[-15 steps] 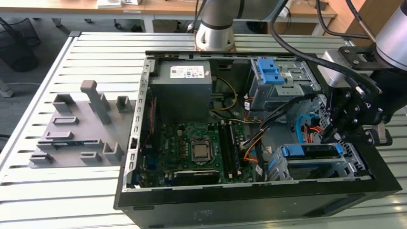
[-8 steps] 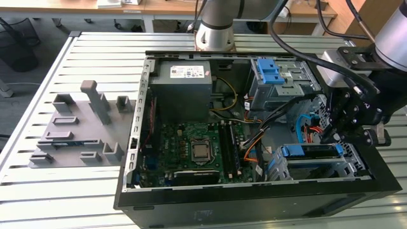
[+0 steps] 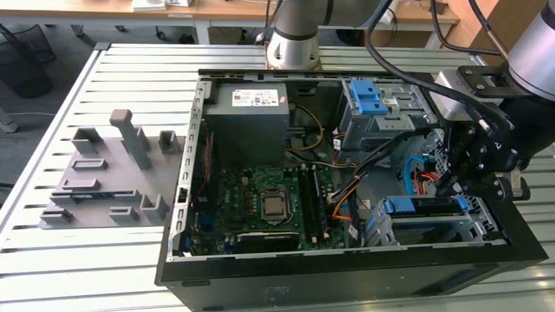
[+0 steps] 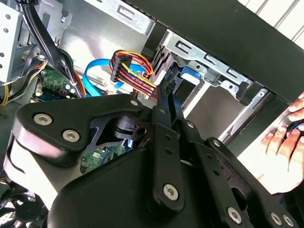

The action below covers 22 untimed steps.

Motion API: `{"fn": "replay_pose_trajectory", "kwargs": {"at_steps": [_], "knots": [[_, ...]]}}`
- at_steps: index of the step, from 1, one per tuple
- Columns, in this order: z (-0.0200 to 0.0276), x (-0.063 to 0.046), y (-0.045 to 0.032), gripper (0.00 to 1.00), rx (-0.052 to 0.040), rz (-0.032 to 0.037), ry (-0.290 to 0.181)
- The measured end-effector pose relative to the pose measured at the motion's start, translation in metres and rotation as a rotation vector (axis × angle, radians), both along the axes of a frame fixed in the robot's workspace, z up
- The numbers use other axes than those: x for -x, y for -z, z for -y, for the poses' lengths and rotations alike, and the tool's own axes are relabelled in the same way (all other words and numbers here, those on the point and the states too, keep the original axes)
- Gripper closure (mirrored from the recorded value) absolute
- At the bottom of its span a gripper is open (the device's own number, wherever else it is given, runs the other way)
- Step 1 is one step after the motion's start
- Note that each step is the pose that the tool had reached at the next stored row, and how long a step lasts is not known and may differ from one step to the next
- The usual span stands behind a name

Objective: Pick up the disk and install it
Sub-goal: 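Insert the first disk wire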

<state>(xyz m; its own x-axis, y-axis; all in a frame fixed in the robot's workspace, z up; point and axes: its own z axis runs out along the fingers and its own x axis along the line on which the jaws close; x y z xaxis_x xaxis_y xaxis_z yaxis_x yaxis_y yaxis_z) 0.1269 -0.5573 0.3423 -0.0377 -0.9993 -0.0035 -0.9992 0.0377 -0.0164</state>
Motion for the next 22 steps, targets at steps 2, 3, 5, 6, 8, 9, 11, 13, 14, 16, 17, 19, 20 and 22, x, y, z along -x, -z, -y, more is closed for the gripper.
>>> {"fn": "replay_pose_trajectory", "kwargs": {"at_steps": [2,3,5,6,8,9,11,13,14,16,17,19,20,22], "knots": [[0.0002,0.0001,0.0009,0.84,-0.0004,0.0,-0.001],[0.0004,0.0001,0.0013,0.84,-0.0003,0.0,-0.002],[0.0008,0.0002,0.0021,0.84,-0.0003,0.0,-0.007],[0.001,0.0003,0.0025,0.84,-0.0004,0.0,-0.01],[0.0013,0.0003,0.0028,0.84,-0.0004,-0.0001,-0.013],[0.0017,0.0003,0.0029,0.84,-0.0004,0.0,-0.013],[0.0021,0.0003,0.0032,0.84,-0.0005,0.0,-0.013],[0.0023,0.0003,0.0034,0.84,-0.0004,-0.0001,-0.013],[0.0025,0.0003,0.0036,0.84,-0.0005,0.0,-0.013],[0.0027,0.0003,0.0039,0.84,-0.0004,0.0,-0.013],[0.0029,0.0003,0.0041,0.84,-0.0004,0.0,-0.013],[0.0034,0.0004,0.0043,0.84,-0.0004,0.0,-0.013],[0.0036,0.0004,0.0045,0.84,-0.0005,0.0,-0.013],[0.004,0.0005,0.0046,0.84,-0.0004,0.0,-0.013]]}}
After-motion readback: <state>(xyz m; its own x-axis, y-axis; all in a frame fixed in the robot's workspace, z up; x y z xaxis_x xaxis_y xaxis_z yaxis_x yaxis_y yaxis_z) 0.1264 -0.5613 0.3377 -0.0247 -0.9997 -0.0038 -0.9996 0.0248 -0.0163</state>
